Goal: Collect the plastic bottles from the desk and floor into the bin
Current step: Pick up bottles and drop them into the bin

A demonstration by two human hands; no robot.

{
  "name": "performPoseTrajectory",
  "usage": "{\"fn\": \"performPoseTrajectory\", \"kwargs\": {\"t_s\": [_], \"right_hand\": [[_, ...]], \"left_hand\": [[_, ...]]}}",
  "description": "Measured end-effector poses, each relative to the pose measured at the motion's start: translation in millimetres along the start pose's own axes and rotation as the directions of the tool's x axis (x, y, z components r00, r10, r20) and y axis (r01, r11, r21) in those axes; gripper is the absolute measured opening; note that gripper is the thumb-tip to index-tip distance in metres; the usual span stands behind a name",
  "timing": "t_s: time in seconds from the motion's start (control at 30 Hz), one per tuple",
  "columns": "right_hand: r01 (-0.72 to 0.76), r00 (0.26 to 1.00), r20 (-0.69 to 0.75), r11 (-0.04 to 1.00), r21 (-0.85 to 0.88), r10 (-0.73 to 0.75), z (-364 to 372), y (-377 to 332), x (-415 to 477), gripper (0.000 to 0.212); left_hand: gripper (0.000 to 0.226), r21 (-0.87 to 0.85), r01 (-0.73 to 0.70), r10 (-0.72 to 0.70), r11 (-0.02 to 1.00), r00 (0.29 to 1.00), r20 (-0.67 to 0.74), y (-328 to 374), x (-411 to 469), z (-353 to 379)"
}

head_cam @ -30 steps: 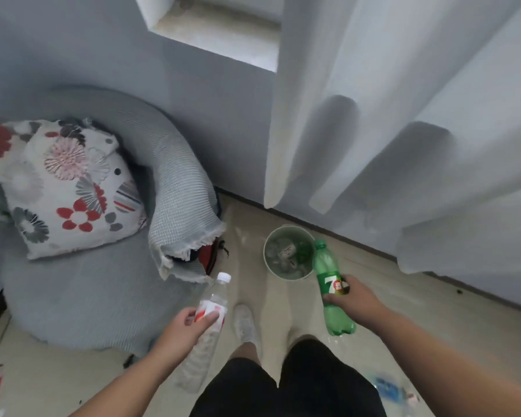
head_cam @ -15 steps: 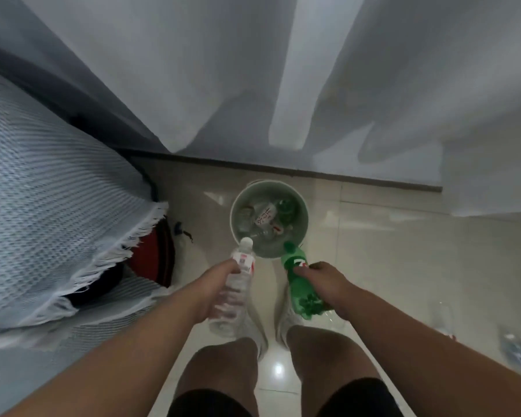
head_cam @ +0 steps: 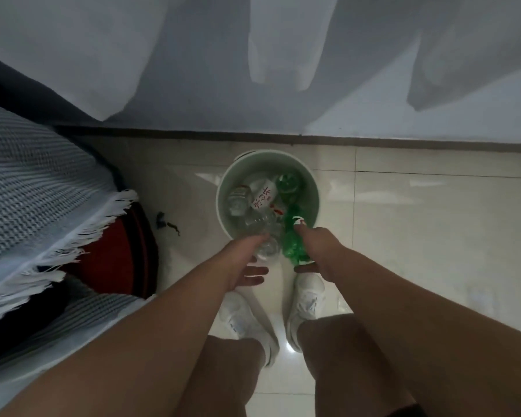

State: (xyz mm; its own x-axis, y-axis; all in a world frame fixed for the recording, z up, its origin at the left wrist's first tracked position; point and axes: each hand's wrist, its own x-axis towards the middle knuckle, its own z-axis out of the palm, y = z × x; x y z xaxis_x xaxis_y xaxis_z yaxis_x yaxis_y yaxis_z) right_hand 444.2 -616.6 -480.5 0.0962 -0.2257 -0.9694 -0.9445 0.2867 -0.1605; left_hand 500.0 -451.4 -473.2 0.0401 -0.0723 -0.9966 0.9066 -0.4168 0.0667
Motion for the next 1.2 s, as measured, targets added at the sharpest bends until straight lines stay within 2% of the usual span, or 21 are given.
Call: {"fn": "performPoseTrajectory", "kwargs": {"t_s": [0.1,0.23,0.37,0.5,0.63,0.77,0.87,1.03,1.13,1.2], "right_hand": [[0.02,1.0,0.004,1.0,-0.011,-0.02,0,8,-3,0.041],[0.053,0.998,-0.013,0.994,-0.095,-0.055,-13,15,-32,0.054],[0.126,0.991,-0.019,0.971,-0.203,-0.133,-43,27,-93,0.039],[0.208,0.974,-0.025,0.935,-0.286,-0.224,-75,47,-185,0.028],[0.279,0.954,0.002,0.885,-0.373,-0.3,-101,74,-294,0.021],[0.282,0.947,-0.051,0.898,-0.338,-0.317,-117,112,-387,0.018],[0.27,0.942,-0.126,0.926,-0.263,-0.31,-125,151,-439,0.018],[0.225,0.937,-0.285,0.973,0.049,-0.203,-129,240,-489,0.016],[0.197,0.946,-0.296,0.961,0.193,-0.135,-125,310,-502,0.017],[0.171,0.948,-0.308,0.942,0.287,-0.079,-119,361,-507,0.016]], "left_hand": [[0.052,0.031,-0.056,0.057,0.998,0.998,-0.027,-7,-5,0],[0.042,0.05,-0.105,0.109,0.993,0.991,-0.072,-15,-35,-10],[0.021,0.032,-0.151,0.154,0.988,0.982,-0.109,-21,-102,-26],[0.02,0.165,-0.252,0.273,0.954,0.955,-0.12,-28,-200,-42],[0.022,0.353,-0.351,0.408,0.867,0.907,-0.101,-37,-305,-62],[0.025,0.461,-0.415,0.477,0.785,0.879,-0.021,-48,-377,-83],[0.021,0.61,-0.446,0.53,0.655,0.847,0.051,-57,-409,-89],[0.015,0.766,-0.458,0.561,0.452,0.813,0.156,-72,-441,-78],[0.015,0.817,-0.452,0.541,0.359,0.814,0.212,-81,-447,-62],[0.019,0.865,-0.437,0.544,0.249,0.802,0.248,-83,-447,-47]]}}
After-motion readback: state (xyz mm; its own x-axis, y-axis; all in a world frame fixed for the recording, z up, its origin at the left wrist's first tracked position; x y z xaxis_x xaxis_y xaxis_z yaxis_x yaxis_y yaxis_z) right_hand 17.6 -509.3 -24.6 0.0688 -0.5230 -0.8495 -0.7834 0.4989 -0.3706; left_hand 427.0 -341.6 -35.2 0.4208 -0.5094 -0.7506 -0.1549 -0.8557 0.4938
